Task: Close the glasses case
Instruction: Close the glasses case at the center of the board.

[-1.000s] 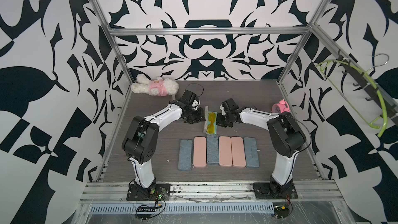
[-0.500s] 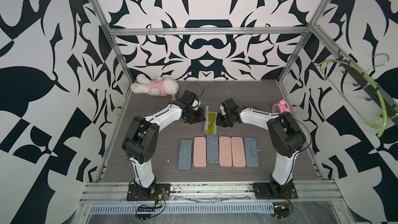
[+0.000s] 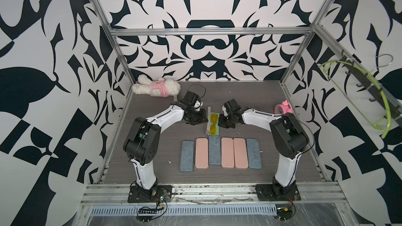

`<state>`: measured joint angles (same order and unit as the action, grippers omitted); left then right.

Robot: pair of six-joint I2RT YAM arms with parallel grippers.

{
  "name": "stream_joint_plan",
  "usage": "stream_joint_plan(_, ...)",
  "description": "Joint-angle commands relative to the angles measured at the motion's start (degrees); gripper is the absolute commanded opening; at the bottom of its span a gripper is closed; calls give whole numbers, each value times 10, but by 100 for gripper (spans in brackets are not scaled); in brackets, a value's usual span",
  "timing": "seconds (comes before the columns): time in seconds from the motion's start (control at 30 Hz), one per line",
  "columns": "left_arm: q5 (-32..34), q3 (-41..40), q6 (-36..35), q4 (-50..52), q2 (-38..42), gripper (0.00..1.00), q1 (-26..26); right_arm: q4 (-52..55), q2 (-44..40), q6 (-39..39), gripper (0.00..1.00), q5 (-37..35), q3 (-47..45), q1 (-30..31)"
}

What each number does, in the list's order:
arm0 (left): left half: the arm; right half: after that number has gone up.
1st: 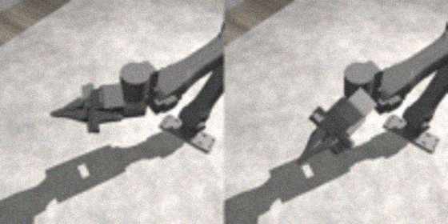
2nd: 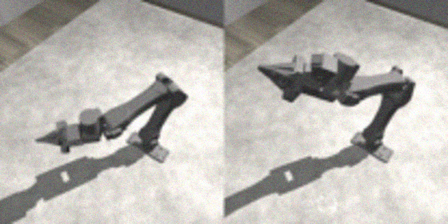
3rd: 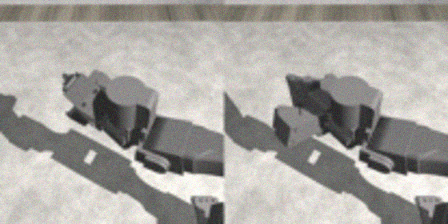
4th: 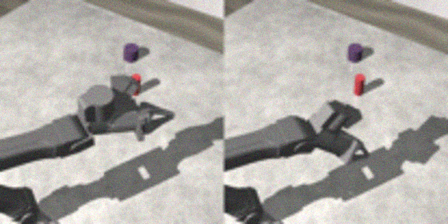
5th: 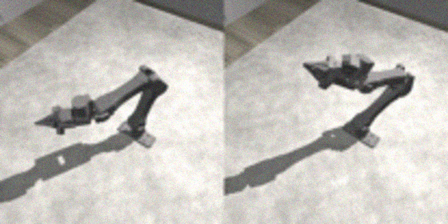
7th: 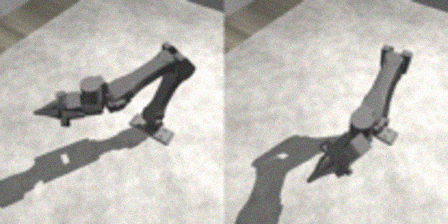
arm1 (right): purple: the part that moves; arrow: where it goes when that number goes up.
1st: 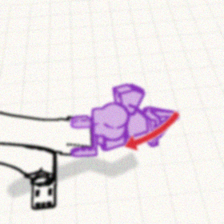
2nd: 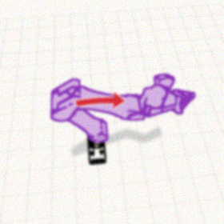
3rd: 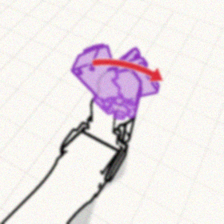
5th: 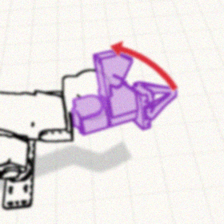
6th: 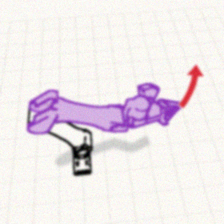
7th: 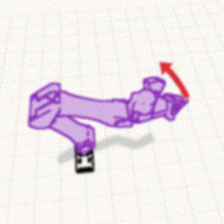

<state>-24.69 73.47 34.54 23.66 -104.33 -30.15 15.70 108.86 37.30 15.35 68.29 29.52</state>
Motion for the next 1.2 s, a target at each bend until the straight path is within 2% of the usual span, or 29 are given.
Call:
stream_joint_plan(0.0, 12, -18, 1, 10, -22, 2, -7, -3, -3, -6, 5, 3, 21, 7)
stream_joint_plan(1.17, 5, -3, 16, 2, -64, 2, -32, 3, -12, -14, 4, 5, 25, 6)
